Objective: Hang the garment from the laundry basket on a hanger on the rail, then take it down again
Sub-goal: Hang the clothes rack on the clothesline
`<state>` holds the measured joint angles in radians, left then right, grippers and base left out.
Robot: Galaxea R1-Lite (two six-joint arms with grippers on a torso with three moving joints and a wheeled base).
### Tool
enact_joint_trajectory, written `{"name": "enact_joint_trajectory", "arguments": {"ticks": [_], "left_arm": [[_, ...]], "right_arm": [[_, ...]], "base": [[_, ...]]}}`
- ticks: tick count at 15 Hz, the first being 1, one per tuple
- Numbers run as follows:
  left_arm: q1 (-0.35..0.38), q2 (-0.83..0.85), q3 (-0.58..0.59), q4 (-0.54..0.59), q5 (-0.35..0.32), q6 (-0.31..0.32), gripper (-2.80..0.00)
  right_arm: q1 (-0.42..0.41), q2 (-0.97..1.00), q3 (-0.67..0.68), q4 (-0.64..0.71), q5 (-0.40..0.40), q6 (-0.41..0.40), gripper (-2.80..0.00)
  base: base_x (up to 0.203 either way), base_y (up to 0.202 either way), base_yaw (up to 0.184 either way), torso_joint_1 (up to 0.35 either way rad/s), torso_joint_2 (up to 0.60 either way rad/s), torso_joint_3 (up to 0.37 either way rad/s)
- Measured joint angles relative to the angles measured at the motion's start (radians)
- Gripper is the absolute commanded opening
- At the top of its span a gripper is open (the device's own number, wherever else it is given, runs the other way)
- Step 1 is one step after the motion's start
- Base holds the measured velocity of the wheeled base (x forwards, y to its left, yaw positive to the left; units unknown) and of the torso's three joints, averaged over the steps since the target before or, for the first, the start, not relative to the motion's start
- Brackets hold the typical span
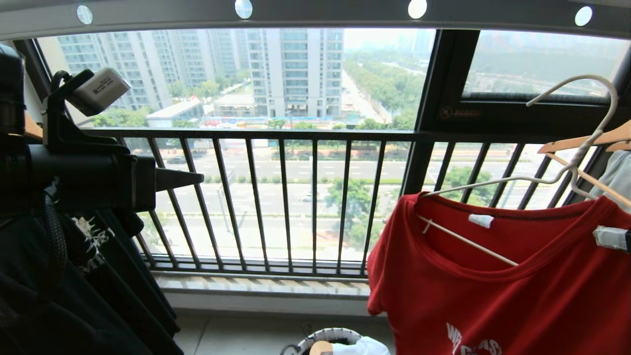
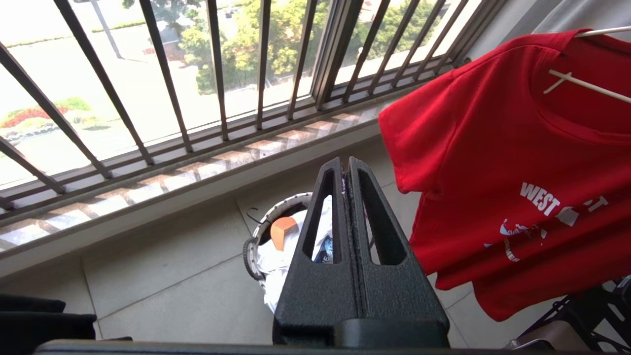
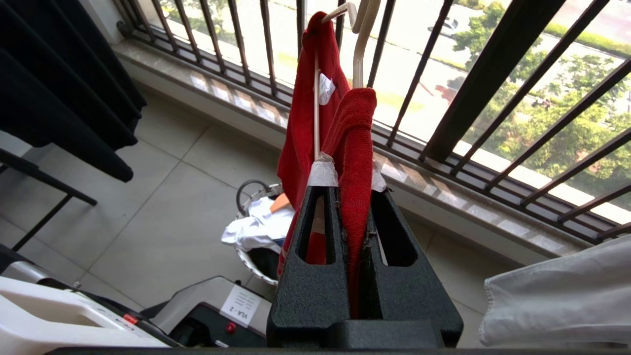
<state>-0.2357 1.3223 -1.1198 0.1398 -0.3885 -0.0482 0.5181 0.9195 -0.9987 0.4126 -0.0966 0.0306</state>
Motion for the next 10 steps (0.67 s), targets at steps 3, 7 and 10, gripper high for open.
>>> {"name": "enact_joint_trajectory", "arguments": {"ticks": [3,7,10], "left_arm": [[0.0,0.002,0.004,-0.005,-0.002,0.001,-2.8],[0.0,0.001,0.005,-0.004,-0.002,0.001,-2.8],[0.0,-0.004,0.005,0.0,-0.002,0.001,-2.8]], "right_arm": [[0.0,-0.022,0.022,-0.001,0.0,0.0,-2.8],[0.0,-0.03,0.025,-0.009,0.001,-0.001,-2.8],[0.0,-0.041,0.044,-0.084,0.001,-0.003,-2.8]], "base": [[0.0,0.0,0.0,0.127,-0.27,-0.132],[0.0,0.0,0.0,0.093,-0.19,-0.1],[0.0,0.0,0.0,0.012,-0.03,-0.008]]}}
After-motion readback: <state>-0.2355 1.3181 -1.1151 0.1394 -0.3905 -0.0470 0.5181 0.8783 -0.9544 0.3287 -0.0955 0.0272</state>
